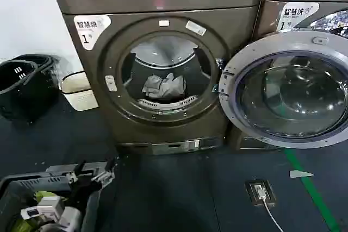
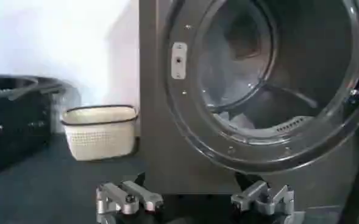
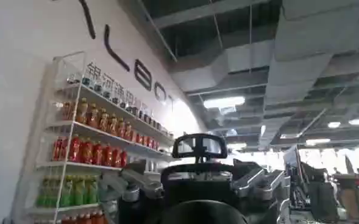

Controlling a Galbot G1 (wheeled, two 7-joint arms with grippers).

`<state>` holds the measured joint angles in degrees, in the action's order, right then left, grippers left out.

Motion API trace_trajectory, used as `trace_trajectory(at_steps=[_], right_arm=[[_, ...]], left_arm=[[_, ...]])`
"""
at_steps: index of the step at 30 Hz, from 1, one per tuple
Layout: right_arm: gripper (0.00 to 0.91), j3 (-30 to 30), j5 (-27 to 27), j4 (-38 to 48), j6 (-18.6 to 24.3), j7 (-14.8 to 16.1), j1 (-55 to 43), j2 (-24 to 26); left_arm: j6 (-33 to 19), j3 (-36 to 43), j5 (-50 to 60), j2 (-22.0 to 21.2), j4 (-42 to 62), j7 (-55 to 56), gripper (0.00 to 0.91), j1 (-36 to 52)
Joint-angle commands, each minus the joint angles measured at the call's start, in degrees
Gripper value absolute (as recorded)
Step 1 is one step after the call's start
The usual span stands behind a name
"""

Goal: Grasp the clothes from the dryer.

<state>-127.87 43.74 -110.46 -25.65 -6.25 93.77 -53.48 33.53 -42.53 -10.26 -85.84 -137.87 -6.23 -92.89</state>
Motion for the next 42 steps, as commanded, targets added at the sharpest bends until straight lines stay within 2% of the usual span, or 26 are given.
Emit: trace_trajectory(at_steps=[1, 3, 10, 22, 27, 32, 37, 42], right_arm=[[0.907, 0.8, 2.8, -0.7, 0.5, 3.1, 0.0, -0.5], [0.907, 1.8, 2.9, -1.4, 2.4, 3.0, -0.4, -0.9], [0.907, 1.8, 3.8, -1.9, 3.0, 2.1, -0.6, -1.1], [0.907, 1.7, 4.2, -1.8, 3.1, 2.6, -1.0, -1.2], [0.907, 1.4, 4.3, -1.8, 3.0, 2.8, -0.8, -1.1], [0.907, 1.3, 4.4, -1.9, 3.0, 2.9, -0.8, -1.2], [0.907, 1.3, 4.4, -1.9, 3.1, 3.0, -0.8, -1.3], [0.907, 1.5, 4.4, -2.1, 3.2, 3.0, -0.8, -1.3]], left_arm=[[-0.6, 2.5, -0.2, 0.6, 0.4, 1.0, 0.907, -0.3], [-0.8, 2.9, 0.4, -0.1, 0.0, 0.9, 0.907, -0.5], [-1.0, 2.6, 0.6, -0.3, -2.3, 0.7, 0.907, -0.6], [-1.6, 3.4, 2.6, -1.1, -2.8, -0.3, 0.907, -0.7], [-3.3, 3.7, 2.6, -1.3, -2.7, -0.2, 0.907, -0.2], [-3.3, 4.3, -3.6, -1.1, -3.4, 3.5, 0.907, -0.1], [-2.9, 4.0, 2.4, -1.2, -3.1, 0.9, 0.907, -0.3], [-3.7, 4.1, 2.5, -1.2, -2.0, 4.1, 0.907, -1.2]])
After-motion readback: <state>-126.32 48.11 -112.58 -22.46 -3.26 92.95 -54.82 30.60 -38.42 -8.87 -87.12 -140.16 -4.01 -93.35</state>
